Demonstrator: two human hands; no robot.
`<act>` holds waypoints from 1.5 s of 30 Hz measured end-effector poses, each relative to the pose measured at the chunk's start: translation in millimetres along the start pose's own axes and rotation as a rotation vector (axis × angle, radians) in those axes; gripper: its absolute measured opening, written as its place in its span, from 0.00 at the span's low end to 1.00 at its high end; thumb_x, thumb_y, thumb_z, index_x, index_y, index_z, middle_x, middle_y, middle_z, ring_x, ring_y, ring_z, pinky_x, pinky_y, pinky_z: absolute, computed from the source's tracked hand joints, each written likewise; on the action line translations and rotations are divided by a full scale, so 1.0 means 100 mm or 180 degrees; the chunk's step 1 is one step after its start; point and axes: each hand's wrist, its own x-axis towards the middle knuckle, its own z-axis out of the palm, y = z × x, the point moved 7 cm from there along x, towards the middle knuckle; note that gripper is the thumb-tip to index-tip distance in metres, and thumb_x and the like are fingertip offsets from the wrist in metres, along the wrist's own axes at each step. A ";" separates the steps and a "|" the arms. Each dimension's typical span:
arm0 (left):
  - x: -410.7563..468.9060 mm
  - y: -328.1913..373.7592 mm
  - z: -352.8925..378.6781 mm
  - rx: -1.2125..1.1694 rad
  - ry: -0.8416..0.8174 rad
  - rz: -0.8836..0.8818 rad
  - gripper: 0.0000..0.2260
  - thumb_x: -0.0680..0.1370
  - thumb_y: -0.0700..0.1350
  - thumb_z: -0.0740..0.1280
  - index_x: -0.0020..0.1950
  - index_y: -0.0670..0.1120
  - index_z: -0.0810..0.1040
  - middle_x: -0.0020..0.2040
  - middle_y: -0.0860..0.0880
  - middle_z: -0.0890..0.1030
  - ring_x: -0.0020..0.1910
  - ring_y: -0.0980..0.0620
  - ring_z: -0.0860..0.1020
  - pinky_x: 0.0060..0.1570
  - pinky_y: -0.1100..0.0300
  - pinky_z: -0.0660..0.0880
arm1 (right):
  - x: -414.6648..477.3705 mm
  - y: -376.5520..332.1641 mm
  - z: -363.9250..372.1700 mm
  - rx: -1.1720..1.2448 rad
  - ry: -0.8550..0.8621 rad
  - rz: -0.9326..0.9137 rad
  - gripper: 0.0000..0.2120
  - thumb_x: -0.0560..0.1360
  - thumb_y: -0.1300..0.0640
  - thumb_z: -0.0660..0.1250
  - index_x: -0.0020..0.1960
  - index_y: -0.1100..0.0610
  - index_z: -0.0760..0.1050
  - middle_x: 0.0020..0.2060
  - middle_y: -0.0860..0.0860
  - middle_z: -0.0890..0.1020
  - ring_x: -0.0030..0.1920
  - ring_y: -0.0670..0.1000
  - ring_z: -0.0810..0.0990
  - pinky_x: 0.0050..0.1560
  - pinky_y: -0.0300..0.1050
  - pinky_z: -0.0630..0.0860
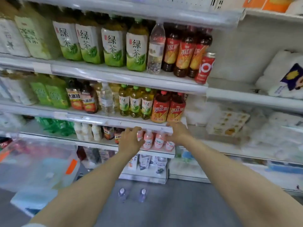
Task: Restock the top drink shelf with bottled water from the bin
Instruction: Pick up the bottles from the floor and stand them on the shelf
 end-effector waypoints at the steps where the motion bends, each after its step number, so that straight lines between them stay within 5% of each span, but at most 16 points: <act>1: 0.06 -0.16 0.13 -0.0001 -0.0103 -0.0074 0.25 0.75 0.49 0.73 0.72 0.52 0.72 0.69 0.42 0.71 0.68 0.41 0.69 0.64 0.48 0.71 | 0.08 0.06 0.18 0.0069 -0.0100 0.0064 0.34 0.72 0.48 0.77 0.75 0.49 0.69 0.71 0.56 0.71 0.70 0.58 0.71 0.66 0.50 0.72; 4: 0.11 -0.64 0.50 -0.0040 -0.0356 -0.0252 0.26 0.75 0.49 0.73 0.72 0.50 0.72 0.69 0.42 0.71 0.68 0.41 0.69 0.65 0.50 0.69 | 0.18 0.24 0.76 0.0304 -0.0352 0.0152 0.33 0.73 0.49 0.77 0.74 0.53 0.71 0.71 0.56 0.74 0.68 0.57 0.73 0.66 0.46 0.72; 7: 0.16 -1.19 0.96 -0.0041 -0.0628 -0.0511 0.25 0.76 0.49 0.73 0.72 0.49 0.72 0.67 0.41 0.73 0.66 0.40 0.71 0.65 0.50 0.68 | 0.32 0.48 1.45 0.0643 -0.0648 0.0454 0.30 0.74 0.50 0.77 0.72 0.57 0.73 0.69 0.57 0.74 0.60 0.55 0.79 0.52 0.34 0.74; 11: -0.03 -1.80 1.58 -0.0281 -0.0834 -0.0875 0.24 0.75 0.47 0.73 0.71 0.48 0.73 0.66 0.40 0.74 0.65 0.40 0.72 0.65 0.53 0.68 | 0.38 0.75 2.38 0.0738 -0.0884 0.0625 0.29 0.74 0.47 0.76 0.71 0.57 0.74 0.69 0.57 0.76 0.68 0.56 0.75 0.58 0.39 0.68; 14: -0.18 -2.33 2.19 -0.0389 -0.0949 -0.1131 0.24 0.75 0.46 0.74 0.69 0.45 0.75 0.65 0.40 0.76 0.65 0.40 0.73 0.65 0.53 0.68 | 0.44 1.04 3.25 0.1130 -0.0995 0.0912 0.28 0.74 0.49 0.77 0.69 0.59 0.75 0.68 0.58 0.76 0.67 0.56 0.76 0.48 0.33 0.69; 18: -0.34 -3.03 3.06 -0.0490 -0.1051 -0.1372 0.22 0.75 0.46 0.74 0.68 0.44 0.76 0.65 0.40 0.77 0.65 0.39 0.74 0.65 0.55 0.68 | 0.57 1.45 4.34 0.1615 -0.0908 0.1251 0.27 0.72 0.48 0.78 0.67 0.57 0.77 0.66 0.53 0.78 0.64 0.51 0.78 0.55 0.37 0.68; 23: -0.31 -3.90 4.03 -0.0332 -0.0861 -0.1474 0.24 0.77 0.50 0.72 0.71 0.48 0.73 0.69 0.42 0.72 0.68 0.41 0.70 0.67 0.53 0.66 | 0.90 1.87 5.61 0.1681 -0.0836 0.1277 0.27 0.71 0.46 0.78 0.66 0.55 0.77 0.63 0.53 0.81 0.53 0.47 0.77 0.49 0.36 0.68; 26: -0.19 -4.35 4.52 -0.0229 -0.0563 -0.1187 0.24 0.78 0.51 0.71 0.72 0.45 0.73 0.71 0.39 0.72 0.68 0.37 0.70 0.68 0.48 0.67 | 1.17 2.09 6.24 0.1837 -0.0727 0.1176 0.30 0.72 0.50 0.78 0.70 0.55 0.74 0.67 0.53 0.78 0.59 0.48 0.77 0.55 0.37 0.70; 29: -0.09 -4.74 4.95 -0.0214 -0.0234 -0.0861 0.24 0.78 0.52 0.70 0.73 0.48 0.72 0.76 0.41 0.66 0.73 0.38 0.66 0.70 0.46 0.66 | 1.44 2.28 6.75 0.2029 -0.0638 0.0828 0.31 0.73 0.58 0.78 0.74 0.57 0.72 0.66 0.50 0.75 0.62 0.45 0.73 0.55 0.27 0.65; 33: -0.01 -5.14 5.38 -0.0173 -0.0004 -0.0398 0.25 0.80 0.58 0.63 0.75 0.54 0.68 0.80 0.49 0.60 0.74 0.43 0.65 0.69 0.45 0.68 | 1.66 2.51 7.24 0.2419 -0.0865 0.0578 0.29 0.74 0.68 0.74 0.73 0.61 0.72 0.51 0.47 0.81 0.43 0.36 0.79 0.42 0.22 0.71; 37: 0.04 -5.31 5.55 -0.0238 0.0236 -0.0262 0.30 0.78 0.68 0.52 0.77 0.57 0.63 0.81 0.51 0.58 0.75 0.46 0.62 0.73 0.48 0.62 | 1.76 2.55 7.52 0.2975 -0.1131 0.0084 0.14 0.76 0.76 0.66 0.54 0.60 0.74 0.30 0.39 0.80 0.29 0.36 0.76 0.32 0.28 0.73; 39: 0.04 -5.33 5.59 -0.0328 0.0307 -0.0226 0.29 0.80 0.68 0.50 0.78 0.56 0.63 0.80 0.51 0.59 0.77 0.47 0.60 0.74 0.51 0.59 | 1.77 2.61 7.60 0.3254 -0.1097 0.0063 0.14 0.76 0.75 0.67 0.51 0.57 0.76 0.34 0.39 0.82 0.33 0.38 0.78 0.36 0.30 0.75; 42: 0.03 -5.36 5.61 -0.0455 0.0356 -0.0252 0.27 0.81 0.64 0.49 0.77 0.56 0.63 0.79 0.51 0.61 0.78 0.49 0.59 0.73 0.59 0.54 | 1.77 2.73 7.62 0.3217 -0.0919 0.0265 0.25 0.72 0.71 0.75 0.66 0.54 0.77 0.46 0.42 0.84 0.46 0.44 0.81 0.48 0.34 0.78; 45: 0.00 -5.39 5.64 -0.0458 0.0350 -0.0286 0.26 0.81 0.63 0.48 0.77 0.57 0.63 0.79 0.52 0.61 0.77 0.51 0.57 0.71 0.62 0.52 | 1.81 2.79 7.64 0.3045 -0.0908 0.0238 0.24 0.72 0.67 0.77 0.64 0.50 0.80 0.52 0.44 0.84 0.50 0.43 0.82 0.52 0.36 0.78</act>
